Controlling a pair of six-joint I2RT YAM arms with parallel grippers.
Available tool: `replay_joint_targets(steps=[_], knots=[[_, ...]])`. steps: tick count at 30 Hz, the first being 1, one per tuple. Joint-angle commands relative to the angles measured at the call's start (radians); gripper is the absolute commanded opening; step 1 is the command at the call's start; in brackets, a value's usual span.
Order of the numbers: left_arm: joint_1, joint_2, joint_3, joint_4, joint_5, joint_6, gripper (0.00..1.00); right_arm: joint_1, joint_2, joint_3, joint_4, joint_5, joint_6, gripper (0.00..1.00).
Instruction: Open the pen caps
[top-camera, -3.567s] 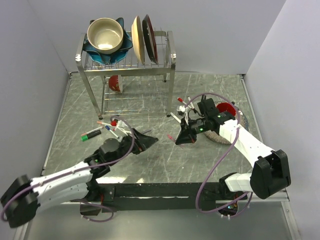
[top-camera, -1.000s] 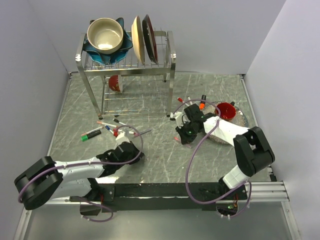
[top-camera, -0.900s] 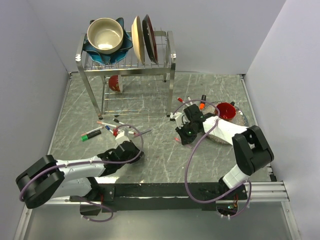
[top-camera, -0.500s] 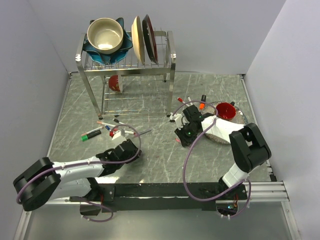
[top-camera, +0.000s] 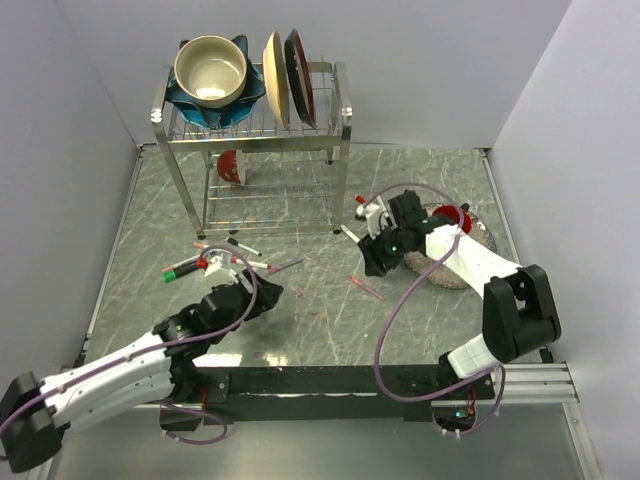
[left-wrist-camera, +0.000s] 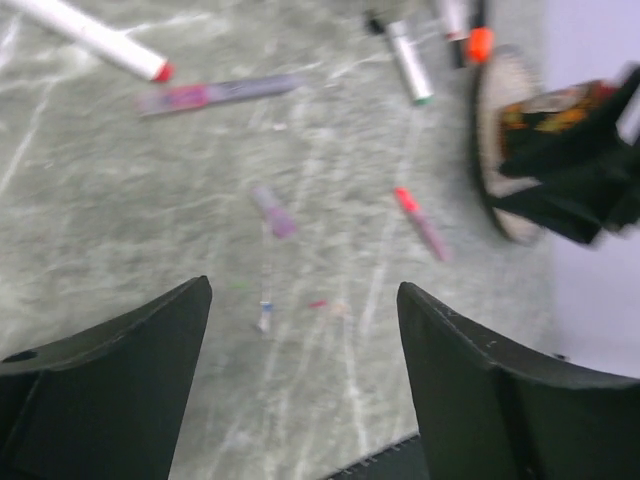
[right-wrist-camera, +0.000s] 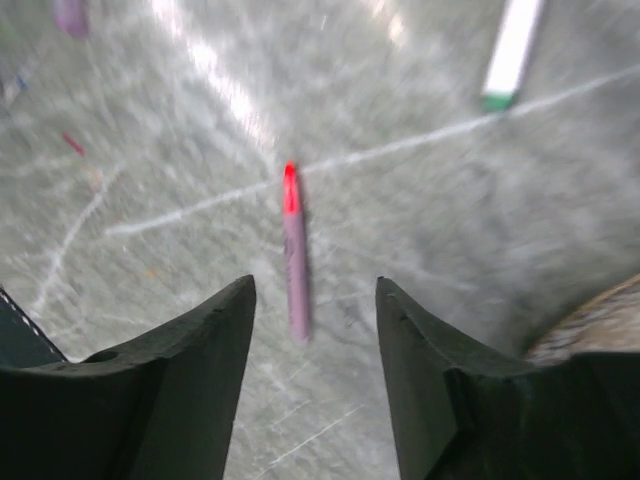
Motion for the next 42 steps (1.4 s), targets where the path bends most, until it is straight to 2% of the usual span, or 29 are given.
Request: replay_joint_targets(steps=[1,10,14,20,31,39,42], knots=[[0.002,-0.120,-0.004,-0.007,0.047,0.070,0.82,-0.012,0.012,0.102,-0.005,-0.048,-0.007,0.61],[0.002,-0.081,-0.029,0.018,0.106,0.069,0.83,-0.064,0.130,0.228,0.031,-0.034,0.105,0.63],[0.002,-0.085,-0.043,0.025,0.117,0.055,0.83,-0.089,0.245,0.325,0.020,-0.031,0.140,0.64],[0.003,-0.147,-0.080,0.002,0.119,0.012,0.83,-0.090,0.397,0.447,-0.017,-0.013,0.171,0.65],[0.002,-0.217,-0.110,-0.038,0.108,-0.028,0.84,-0.058,0.556,0.570,-0.057,0.069,0.188,0.64],[0.002,-0.200,-0.113,-0.025,0.110,-0.039,0.84,-0.049,0.624,0.604,-0.072,0.139,0.209,0.61],[0.002,-0.194,-0.112,-0.024,0.111,-0.039,0.84,-0.046,0.636,0.604,-0.077,0.159,0.211,0.54]])
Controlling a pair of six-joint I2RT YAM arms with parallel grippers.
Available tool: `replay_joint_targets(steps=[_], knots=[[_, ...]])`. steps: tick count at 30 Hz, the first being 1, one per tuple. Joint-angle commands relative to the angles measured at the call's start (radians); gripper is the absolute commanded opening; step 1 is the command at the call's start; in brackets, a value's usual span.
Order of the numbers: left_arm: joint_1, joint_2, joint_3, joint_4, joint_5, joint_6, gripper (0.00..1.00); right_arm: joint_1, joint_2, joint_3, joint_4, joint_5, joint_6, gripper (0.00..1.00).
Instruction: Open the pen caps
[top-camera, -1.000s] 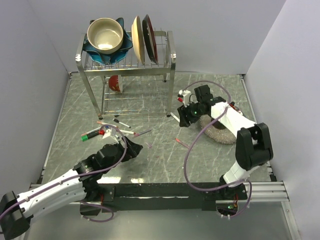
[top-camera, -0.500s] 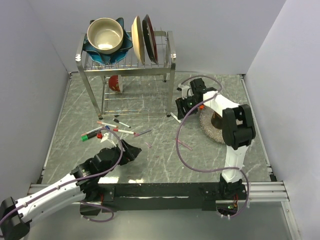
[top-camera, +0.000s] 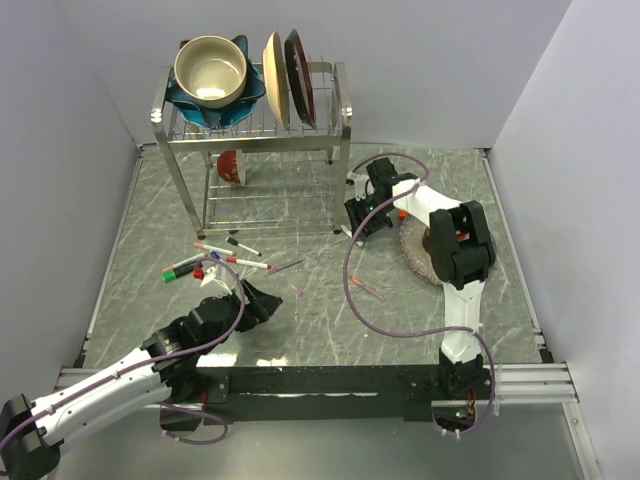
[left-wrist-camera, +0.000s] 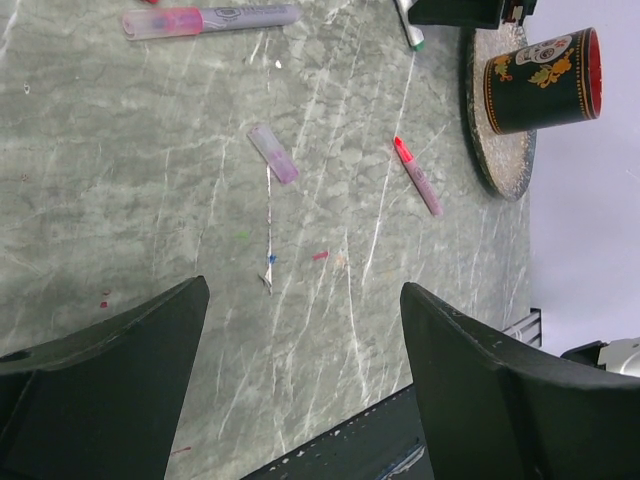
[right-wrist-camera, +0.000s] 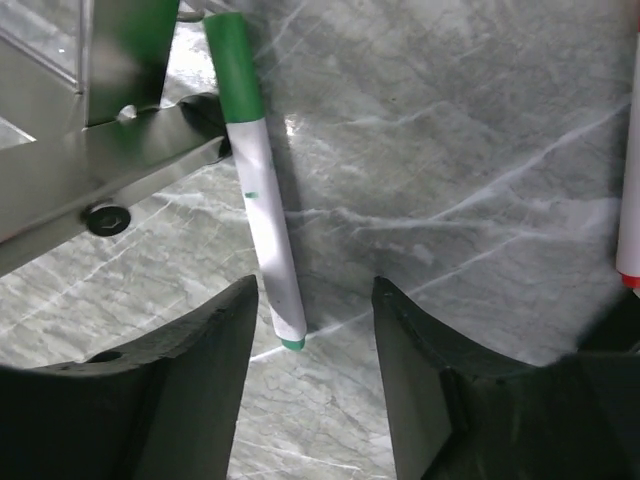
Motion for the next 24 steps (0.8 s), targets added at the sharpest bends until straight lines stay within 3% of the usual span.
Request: replay_joint_targets(steps=[1,9,13,24], knots=[[0.003,0.010,-0.002,0.019,0.005,-0.008,0.84,0.003,0.028,0.034,-0.019,0.055,0.013,0.51],[0.002,0.002,-0.001,0.019,0.017,-0.016,0.84,-0.005,0.026,0.016,-0.031,0.092,0.018,0.34],[0.003,-0.020,-0.007,0.007,0.025,-0.023,0.84,-0.017,0.003,-0.011,-0.030,0.086,0.015,0.21],[0.002,-0.067,-0.013,0.036,0.066,-0.036,0.84,-0.034,-0.107,-0.120,-0.028,0.038,-0.011,0.05]])
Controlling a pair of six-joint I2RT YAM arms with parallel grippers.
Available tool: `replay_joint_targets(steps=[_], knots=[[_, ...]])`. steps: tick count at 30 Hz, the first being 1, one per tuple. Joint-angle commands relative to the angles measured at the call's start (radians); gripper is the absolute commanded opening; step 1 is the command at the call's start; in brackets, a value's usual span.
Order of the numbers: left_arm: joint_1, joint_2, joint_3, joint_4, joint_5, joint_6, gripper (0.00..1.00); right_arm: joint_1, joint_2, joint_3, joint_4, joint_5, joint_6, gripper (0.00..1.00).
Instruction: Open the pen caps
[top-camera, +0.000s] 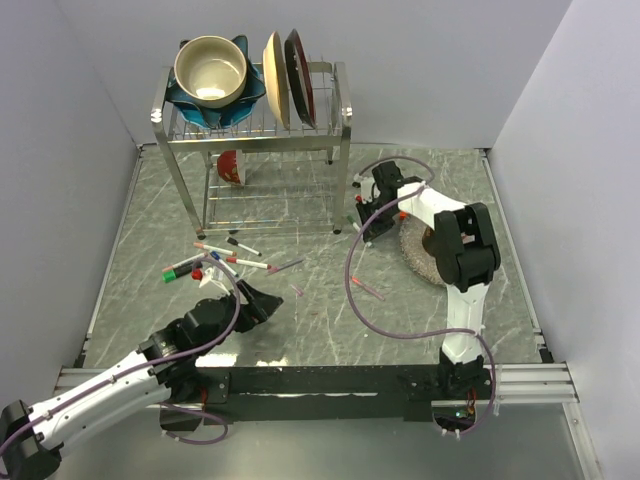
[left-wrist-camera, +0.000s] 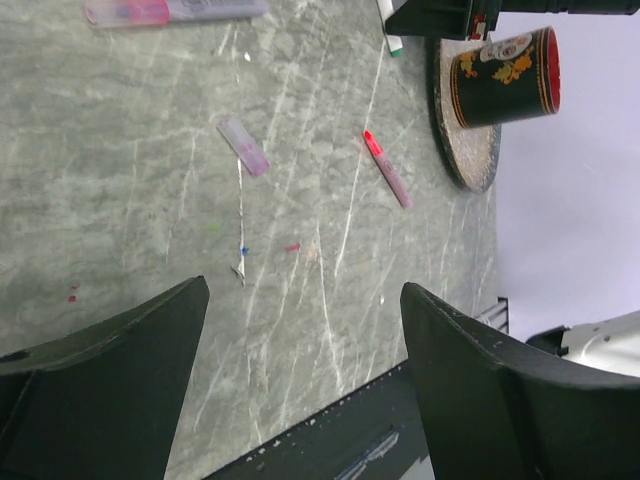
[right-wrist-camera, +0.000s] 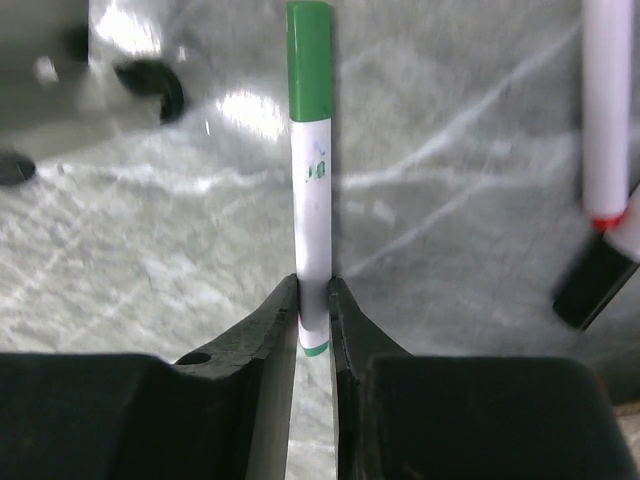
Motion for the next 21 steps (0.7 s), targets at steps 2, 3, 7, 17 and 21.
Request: replay_joint_targets(steps=[2,3,7,17,21], knots=[[0.002,-0.007,-0.015,0.067,0.050,-0.018,0.84,-0.014,-0.096,-0.074,-0.043,-0.029,-0.026,0.03],[0.003,-0.004,-0.020,0.109,0.070,-0.021,0.84,-0.020,-0.127,-0.095,-0.037,-0.037,-0.027,0.02],[0.002,0.021,-0.047,0.238,0.111,-0.049,0.86,-0.027,-0.228,-0.178,-0.008,-0.096,-0.033,0.00],[0.005,0.260,-0.035,0.647,0.138,-0.092,0.96,-0.029,-0.556,-0.431,-0.032,-0.398,-0.160,0.00],[0.006,0.410,0.032,0.808,0.151,-0.054,0.99,-0.029,-0.655,-0.489,-0.095,-0.556,-0.250,0.00]])
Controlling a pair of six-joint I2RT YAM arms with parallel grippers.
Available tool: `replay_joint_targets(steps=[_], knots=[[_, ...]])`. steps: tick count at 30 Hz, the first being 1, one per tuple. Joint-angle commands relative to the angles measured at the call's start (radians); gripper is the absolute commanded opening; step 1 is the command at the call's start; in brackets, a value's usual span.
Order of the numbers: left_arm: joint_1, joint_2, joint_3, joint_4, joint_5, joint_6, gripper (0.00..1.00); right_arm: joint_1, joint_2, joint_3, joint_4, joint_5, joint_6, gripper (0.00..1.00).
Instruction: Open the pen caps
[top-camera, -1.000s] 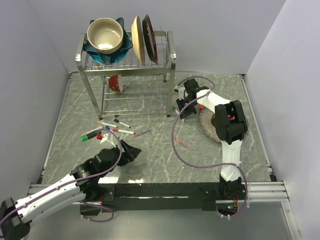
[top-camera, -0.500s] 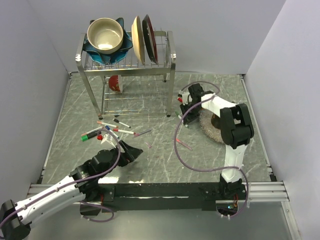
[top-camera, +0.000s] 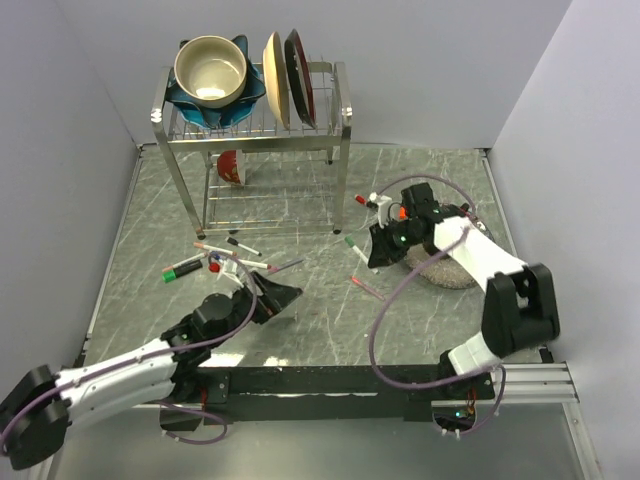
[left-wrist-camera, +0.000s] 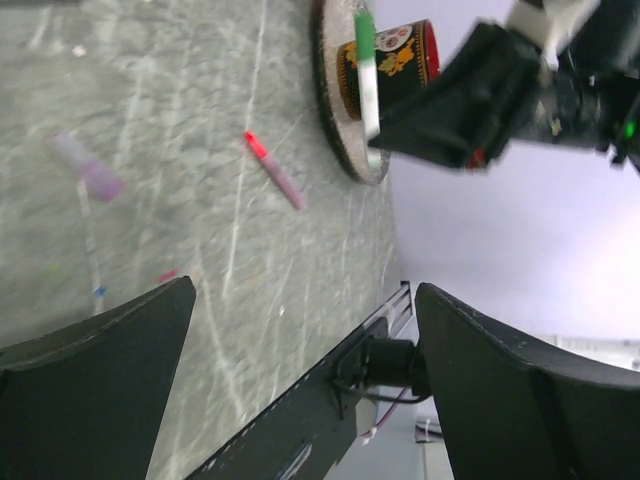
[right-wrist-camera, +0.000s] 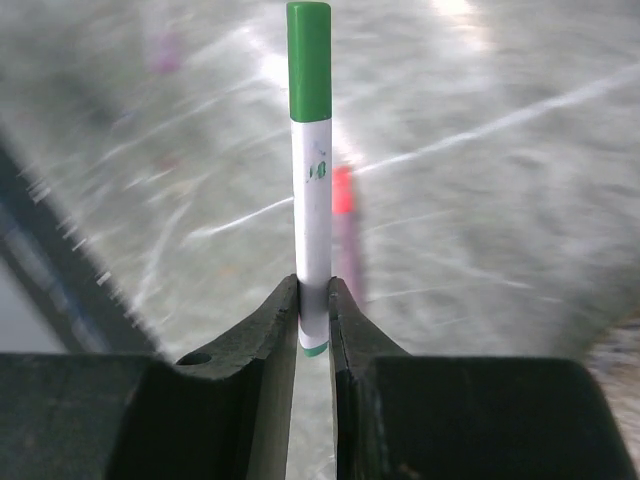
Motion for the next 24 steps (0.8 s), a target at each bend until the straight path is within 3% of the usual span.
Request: replay_joint_targets(steps=[1,8,13,21,24], knots=[[0.007,0.168,0.130,0.276,0.031,0.039,0.99,-0.005,-0.106,-0.048,-0.066,-0.222,-0.137,0.00],[0.007,0.419,0.328,0.292,0.004,0.038,0.97,-0.002,-0.143,-0.048,-0.116,-0.342,-0.194,0.00],[0.007,0.570,0.478,0.182,-0.001,0.015,0.84,0.003,-0.147,-0.041,-0.119,-0.351,-0.193,0.00],[0.004,0.644,0.543,0.133,0.014,0.004,0.65,0.007,-0.169,-0.045,-0.094,-0.339,-0.167,0.00],[0.001,0.658,0.550,0.127,0.010,0.000,0.62,0.007,-0.166,-0.047,-0.091,-0.338,-0.165,0.00]])
